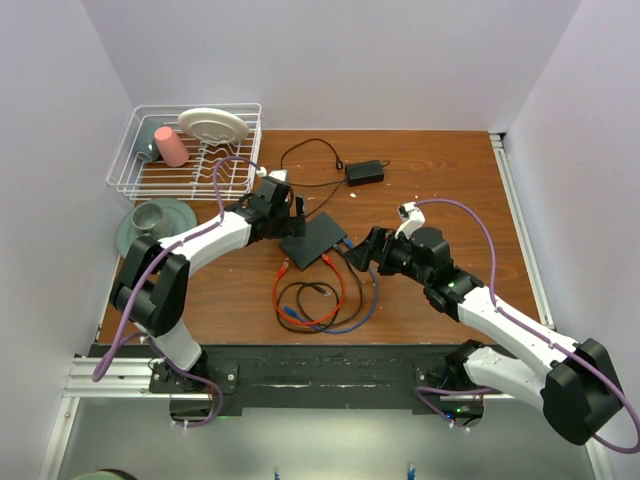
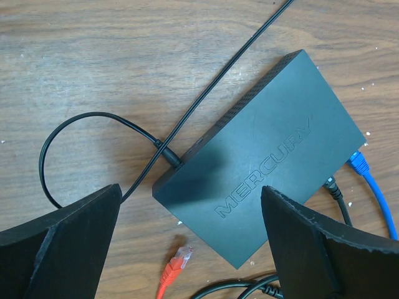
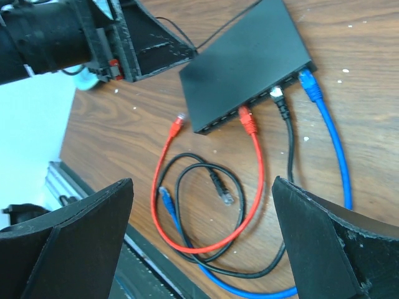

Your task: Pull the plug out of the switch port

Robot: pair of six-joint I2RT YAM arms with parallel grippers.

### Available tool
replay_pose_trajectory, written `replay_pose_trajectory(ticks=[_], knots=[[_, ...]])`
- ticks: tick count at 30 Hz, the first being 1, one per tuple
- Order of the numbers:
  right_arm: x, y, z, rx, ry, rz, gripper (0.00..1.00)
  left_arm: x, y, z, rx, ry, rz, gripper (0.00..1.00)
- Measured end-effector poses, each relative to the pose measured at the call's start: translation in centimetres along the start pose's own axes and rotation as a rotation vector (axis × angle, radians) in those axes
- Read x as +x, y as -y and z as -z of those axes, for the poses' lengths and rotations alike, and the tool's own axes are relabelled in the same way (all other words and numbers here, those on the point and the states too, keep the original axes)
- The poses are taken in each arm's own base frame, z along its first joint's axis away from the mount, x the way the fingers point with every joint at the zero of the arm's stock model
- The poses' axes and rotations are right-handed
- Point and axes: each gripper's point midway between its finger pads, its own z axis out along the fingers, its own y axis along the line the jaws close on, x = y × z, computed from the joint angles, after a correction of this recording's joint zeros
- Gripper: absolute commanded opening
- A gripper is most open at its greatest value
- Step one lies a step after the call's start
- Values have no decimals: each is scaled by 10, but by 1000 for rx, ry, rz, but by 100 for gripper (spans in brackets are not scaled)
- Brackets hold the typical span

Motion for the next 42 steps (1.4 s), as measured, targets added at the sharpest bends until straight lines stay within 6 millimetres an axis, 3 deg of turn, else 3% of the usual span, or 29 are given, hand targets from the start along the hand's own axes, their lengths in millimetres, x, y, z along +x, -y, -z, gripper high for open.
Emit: replay_pose_trajectory(ticks=[11, 18, 26, 28, 31, 32, 36, 39, 42], knots=[[1, 21, 4, 108, -6, 40, 99, -4, -1, 3, -4, 16, 1, 100], [-21, 35, 12, 259, 42, 49, 99, -9, 1, 8, 3, 34, 5, 100], [-18, 23, 10, 200, 22, 22, 99, -25, 17, 13, 43, 58, 0, 76], [-16, 21, 5, 185, 13, 7, 99, -30, 27, 12, 58, 65, -12, 63], [-8, 20, -3, 168, -18, -24, 94, -26, 39, 10, 73, 58, -37, 34], [-7, 20, -6, 164, -24, -33, 92, -23, 42, 10, 77, 52, -47, 29], [1, 16, -20, 128, -55, -80, 91, -13, 45, 4, 80, 26, -75, 20], [6, 15, -30, 110, -73, -110, 91, -8, 44, -1, 76, 9, -75, 2], [11, 15, -38, 97, -90, -133, 90, -3, 43, -4, 74, -3, -74, 0]])
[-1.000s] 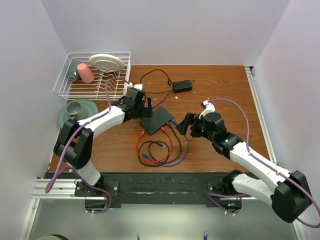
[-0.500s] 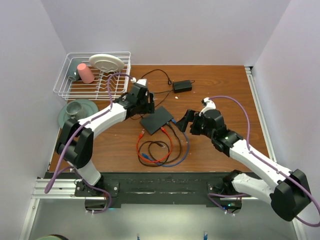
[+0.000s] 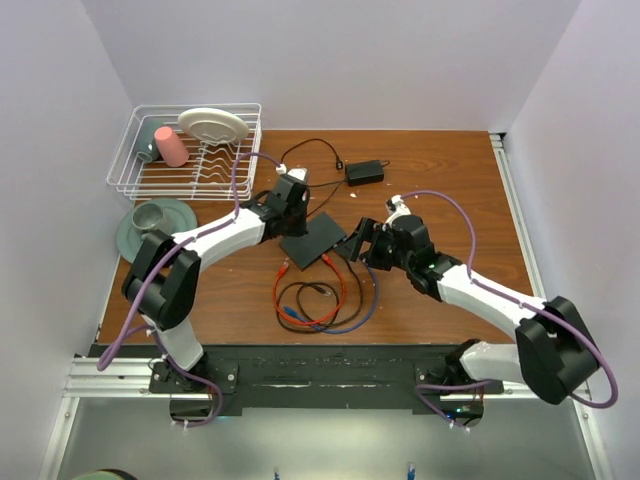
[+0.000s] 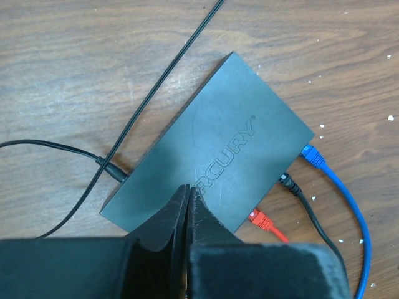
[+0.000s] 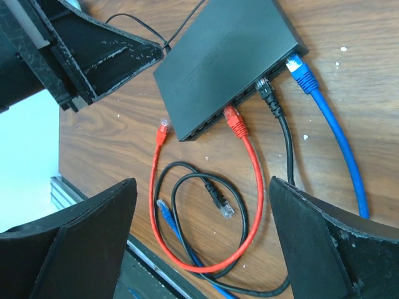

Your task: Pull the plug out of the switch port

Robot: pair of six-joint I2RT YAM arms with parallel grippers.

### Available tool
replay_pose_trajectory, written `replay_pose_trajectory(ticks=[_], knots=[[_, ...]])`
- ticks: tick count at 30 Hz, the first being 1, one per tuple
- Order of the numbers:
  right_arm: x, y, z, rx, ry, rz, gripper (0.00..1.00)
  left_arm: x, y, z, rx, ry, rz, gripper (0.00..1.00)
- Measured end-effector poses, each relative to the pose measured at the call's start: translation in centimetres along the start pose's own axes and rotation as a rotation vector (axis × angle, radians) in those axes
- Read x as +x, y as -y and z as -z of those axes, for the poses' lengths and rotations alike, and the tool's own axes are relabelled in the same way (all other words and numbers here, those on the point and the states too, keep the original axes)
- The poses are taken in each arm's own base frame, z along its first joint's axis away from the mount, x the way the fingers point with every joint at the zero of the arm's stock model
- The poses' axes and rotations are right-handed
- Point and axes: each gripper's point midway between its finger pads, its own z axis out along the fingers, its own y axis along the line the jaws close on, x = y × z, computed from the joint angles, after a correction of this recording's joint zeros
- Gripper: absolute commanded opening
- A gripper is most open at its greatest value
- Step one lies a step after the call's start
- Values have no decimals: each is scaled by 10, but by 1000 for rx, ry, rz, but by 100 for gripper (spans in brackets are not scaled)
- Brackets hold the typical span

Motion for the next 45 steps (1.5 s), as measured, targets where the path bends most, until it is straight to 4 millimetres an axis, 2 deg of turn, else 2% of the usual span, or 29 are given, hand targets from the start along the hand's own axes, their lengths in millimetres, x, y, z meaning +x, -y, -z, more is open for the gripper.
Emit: replay_pose_trajectory(ticks=[4, 8, 9, 20, 32, 45], knots=[[3, 2, -8, -4, -13, -14, 82, 6, -2, -5, -8, -16, -1, 0], [4, 1, -13, -15, -19, -20, 61, 12, -4, -9, -12, -30, 0, 0], [4, 0, -15, -21, -17, -22, 60, 14, -4, -9, -13, -33, -1, 0], [20, 13, -36, -4, -69, -37, 64, 37, -13, -18, -35, -83, 11, 0], [36, 28, -58, 7, -113, -42, 49, 34, -10, -20, -25, -69, 29, 0], [27, 17, -66, -17, -79, 32, 51, 34, -9, -22, -15, -60, 39, 0]])
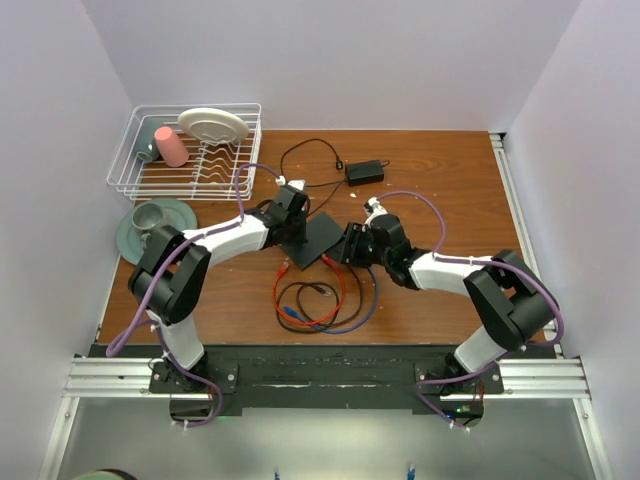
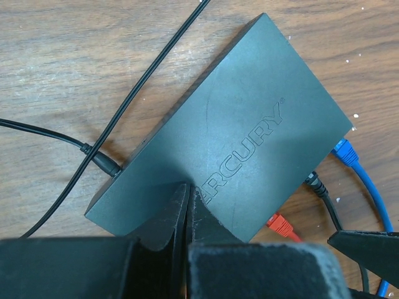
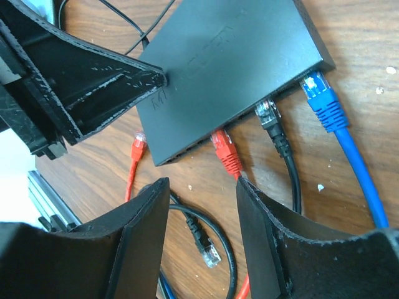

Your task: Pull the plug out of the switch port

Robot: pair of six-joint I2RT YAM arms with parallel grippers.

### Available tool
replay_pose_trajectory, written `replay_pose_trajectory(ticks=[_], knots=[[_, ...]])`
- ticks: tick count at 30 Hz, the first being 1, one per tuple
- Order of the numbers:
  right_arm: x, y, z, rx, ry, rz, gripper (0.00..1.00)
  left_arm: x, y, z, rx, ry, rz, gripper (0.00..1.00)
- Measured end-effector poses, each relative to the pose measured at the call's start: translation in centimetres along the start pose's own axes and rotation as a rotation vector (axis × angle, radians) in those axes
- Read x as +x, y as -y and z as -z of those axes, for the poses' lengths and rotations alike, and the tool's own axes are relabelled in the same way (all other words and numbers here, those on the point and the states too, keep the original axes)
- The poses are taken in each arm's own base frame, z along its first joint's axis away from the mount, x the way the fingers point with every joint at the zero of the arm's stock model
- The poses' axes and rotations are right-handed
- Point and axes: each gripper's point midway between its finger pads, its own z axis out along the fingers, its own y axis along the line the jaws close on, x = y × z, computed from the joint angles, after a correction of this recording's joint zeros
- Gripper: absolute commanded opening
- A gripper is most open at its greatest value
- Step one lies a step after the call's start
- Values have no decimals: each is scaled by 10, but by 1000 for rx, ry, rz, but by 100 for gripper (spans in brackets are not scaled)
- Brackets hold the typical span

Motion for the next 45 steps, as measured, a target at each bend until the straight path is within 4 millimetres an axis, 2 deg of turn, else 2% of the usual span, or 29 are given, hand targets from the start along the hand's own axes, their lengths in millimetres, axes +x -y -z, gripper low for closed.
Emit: replay_pose_trajectory(ticks=[5, 11, 16, 24, 29, 33, 45], knots=[[0, 3, -2, 9, 4, 17, 51, 0, 1, -1, 9, 5, 3, 0], [8, 19, -14, 51, -18, 31, 49, -1, 3, -1, 14, 9, 16, 0], [12, 25, -21, 55, -24, 41, 48, -1, 3, -2, 16, 10, 19, 0], [7, 21, -31, 19, 1, 45, 45, -1, 5, -3, 27, 18, 24, 0], [6, 19, -35, -3, 9, 44, 50, -1, 5, -3, 29, 19, 28, 0], [6, 19, -34, 9, 13, 69, 49, -1, 5, -3, 30, 20, 28, 0], [7, 21, -37, 13, 9, 82, 37, -1, 8, -4, 44, 23, 31, 0]])
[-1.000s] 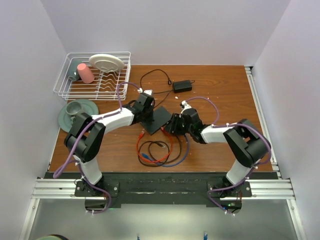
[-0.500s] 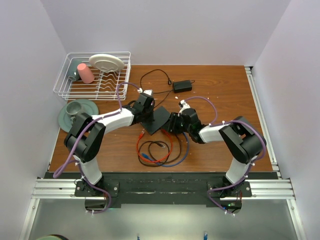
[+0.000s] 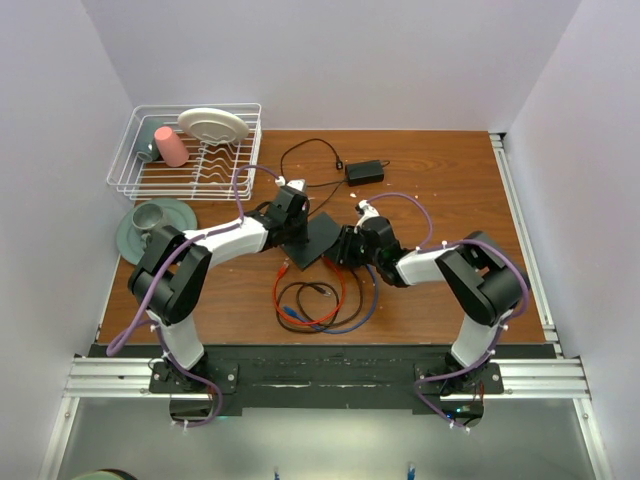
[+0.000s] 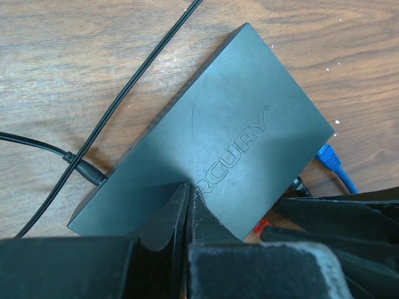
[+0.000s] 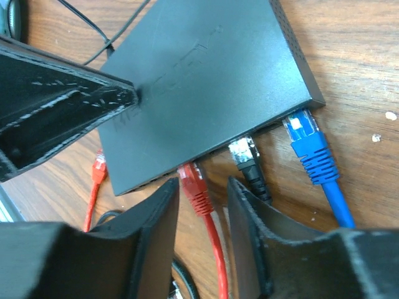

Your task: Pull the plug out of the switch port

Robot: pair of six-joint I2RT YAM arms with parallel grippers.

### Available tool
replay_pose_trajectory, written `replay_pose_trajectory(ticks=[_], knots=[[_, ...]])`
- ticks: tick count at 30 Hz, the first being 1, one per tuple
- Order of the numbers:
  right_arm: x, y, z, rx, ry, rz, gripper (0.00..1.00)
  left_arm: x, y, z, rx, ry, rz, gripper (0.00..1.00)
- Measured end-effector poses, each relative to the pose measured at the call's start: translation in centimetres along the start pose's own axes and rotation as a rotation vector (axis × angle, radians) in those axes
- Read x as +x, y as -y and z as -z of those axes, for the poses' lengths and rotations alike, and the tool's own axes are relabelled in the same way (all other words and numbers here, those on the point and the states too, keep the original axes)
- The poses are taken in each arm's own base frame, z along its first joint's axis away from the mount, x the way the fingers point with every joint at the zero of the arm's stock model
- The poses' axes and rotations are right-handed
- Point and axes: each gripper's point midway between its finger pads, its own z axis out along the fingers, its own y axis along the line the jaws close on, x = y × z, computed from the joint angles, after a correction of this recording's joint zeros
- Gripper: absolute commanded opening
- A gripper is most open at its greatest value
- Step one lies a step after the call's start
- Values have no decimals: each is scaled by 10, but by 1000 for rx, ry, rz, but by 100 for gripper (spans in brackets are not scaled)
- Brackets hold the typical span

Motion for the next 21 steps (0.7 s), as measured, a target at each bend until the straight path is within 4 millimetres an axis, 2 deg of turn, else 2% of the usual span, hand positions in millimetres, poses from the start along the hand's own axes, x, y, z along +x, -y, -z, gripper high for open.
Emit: replay_pose_trajectory(ticks=[12, 18, 21], knots=[[0, -7, -11, -61, 17, -23, 36, 0, 0, -1, 2, 2, 0, 0], [3, -7, -13, -74, 9, -26, 26, 0, 0, -1, 5, 7, 1, 0], [3, -7, -13, -73, 6, -28, 24, 0, 2, -2, 13, 9, 3, 0]])
